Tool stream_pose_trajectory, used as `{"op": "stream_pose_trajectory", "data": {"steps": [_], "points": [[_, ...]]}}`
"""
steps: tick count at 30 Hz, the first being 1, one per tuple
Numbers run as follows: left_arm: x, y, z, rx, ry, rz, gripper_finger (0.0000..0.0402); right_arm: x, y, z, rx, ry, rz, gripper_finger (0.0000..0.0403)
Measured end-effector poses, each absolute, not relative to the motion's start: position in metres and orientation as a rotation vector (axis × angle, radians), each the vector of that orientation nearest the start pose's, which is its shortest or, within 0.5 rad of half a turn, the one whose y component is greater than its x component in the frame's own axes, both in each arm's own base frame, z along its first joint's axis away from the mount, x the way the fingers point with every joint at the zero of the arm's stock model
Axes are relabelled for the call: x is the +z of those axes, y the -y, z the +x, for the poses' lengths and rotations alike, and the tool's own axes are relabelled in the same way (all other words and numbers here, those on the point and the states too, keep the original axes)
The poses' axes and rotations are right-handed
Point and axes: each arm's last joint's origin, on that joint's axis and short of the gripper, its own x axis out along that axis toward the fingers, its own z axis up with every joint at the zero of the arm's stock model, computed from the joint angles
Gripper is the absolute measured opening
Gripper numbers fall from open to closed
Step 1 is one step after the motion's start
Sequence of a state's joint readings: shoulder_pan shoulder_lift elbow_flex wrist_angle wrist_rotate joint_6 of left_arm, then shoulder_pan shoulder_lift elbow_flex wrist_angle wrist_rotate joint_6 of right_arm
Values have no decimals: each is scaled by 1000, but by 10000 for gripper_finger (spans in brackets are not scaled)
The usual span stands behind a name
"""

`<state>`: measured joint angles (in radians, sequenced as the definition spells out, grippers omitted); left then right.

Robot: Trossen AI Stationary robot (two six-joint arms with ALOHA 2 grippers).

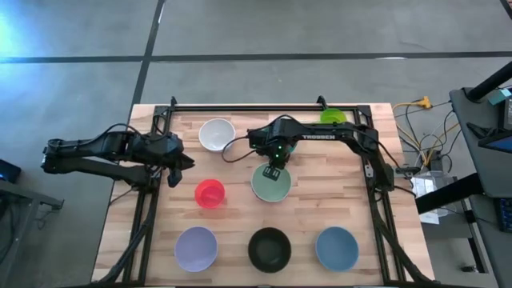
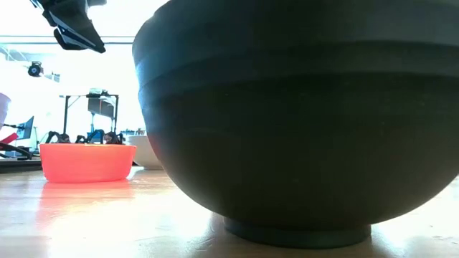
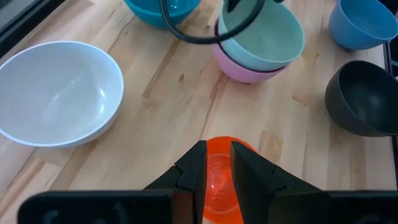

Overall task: Nest bowls inside each other
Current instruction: Stack the light green bowl on the pink bowl

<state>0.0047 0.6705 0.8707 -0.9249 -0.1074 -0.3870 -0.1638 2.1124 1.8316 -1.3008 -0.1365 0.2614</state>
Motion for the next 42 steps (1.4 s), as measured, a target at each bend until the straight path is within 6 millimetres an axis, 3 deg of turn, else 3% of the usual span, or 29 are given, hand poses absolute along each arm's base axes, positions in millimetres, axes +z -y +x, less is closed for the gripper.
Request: {"op": "stream_pose_trajectory", "data": {"steps": [10, 18, 27, 32, 37, 42], "points": [[307, -4, 114, 248, -707, -330, 56, 218, 56, 405, -197, -1578, 419, 20], [307, -4, 115, 248, -708, -331, 56, 231, 57, 409, -160, -1530, 407, 35], [307, -4, 116, 249, -711, -332, 56, 240, 55, 412, -124, -1497, 409, 110], [306, -4, 118, 260, -713, -355, 56, 255, 56, 408, -143, -1441, 390, 141], [306, -4, 120, 261, -719, -354, 56, 260, 56, 410, -138, -1398, 386, 122], [305, -4, 126, 261, -720, -353, 56, 260, 56, 413, -135, -1369, 382, 49]]}}
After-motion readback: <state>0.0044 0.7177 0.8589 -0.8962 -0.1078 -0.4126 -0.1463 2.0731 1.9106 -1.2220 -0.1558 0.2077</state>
